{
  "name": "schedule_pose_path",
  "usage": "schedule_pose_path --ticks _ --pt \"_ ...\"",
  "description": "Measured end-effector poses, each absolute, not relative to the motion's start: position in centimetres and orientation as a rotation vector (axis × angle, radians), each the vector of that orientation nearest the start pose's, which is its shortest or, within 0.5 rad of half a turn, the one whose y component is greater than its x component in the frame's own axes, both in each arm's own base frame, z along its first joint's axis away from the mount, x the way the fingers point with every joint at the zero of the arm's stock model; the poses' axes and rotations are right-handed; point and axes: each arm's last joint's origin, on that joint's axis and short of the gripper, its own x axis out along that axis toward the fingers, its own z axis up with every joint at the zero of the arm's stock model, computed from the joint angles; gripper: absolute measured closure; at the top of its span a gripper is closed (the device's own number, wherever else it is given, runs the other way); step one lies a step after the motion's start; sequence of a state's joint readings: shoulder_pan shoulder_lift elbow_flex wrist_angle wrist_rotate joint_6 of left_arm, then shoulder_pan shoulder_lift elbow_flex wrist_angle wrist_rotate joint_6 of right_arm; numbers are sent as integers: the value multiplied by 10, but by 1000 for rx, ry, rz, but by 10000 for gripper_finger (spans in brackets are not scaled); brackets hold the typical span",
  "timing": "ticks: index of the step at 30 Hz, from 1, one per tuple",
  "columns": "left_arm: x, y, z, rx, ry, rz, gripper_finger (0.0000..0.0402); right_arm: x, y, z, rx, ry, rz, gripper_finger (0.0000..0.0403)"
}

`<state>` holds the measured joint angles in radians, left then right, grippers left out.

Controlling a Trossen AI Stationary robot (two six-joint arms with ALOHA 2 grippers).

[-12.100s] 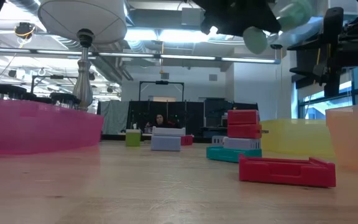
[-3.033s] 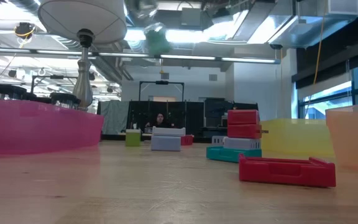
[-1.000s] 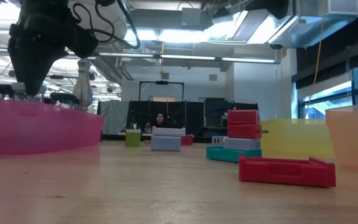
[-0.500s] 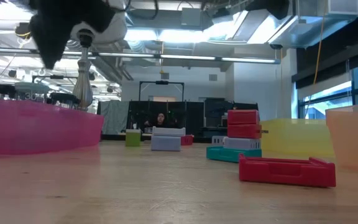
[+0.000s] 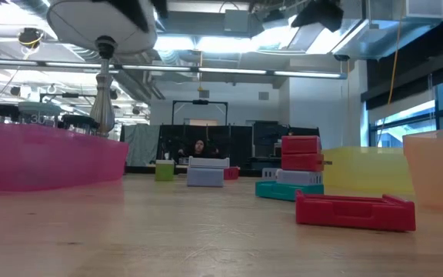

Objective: Pick & Place Office items
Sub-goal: Put the bottom red charger adapter into the yellow bin

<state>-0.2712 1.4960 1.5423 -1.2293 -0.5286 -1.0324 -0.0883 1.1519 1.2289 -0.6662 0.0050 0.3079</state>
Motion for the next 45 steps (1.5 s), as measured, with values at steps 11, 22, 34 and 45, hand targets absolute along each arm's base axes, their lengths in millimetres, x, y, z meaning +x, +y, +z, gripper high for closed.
schedule_pose_path --ticks 11,22,34,45 --pt "266 -74 393 -349 657 704 160 273 0 331 77 753 -103 55" --pt "239 -69 416 -236 621 650 160 303 -3 281 203 940 -377 55" --pt "205 -51 443 -283 429 746 160 315 -5 240 363 1108 -545 55" --pt "206 -50 445 -300 388 769 160 322 -6 223 360 1141 -614 55"
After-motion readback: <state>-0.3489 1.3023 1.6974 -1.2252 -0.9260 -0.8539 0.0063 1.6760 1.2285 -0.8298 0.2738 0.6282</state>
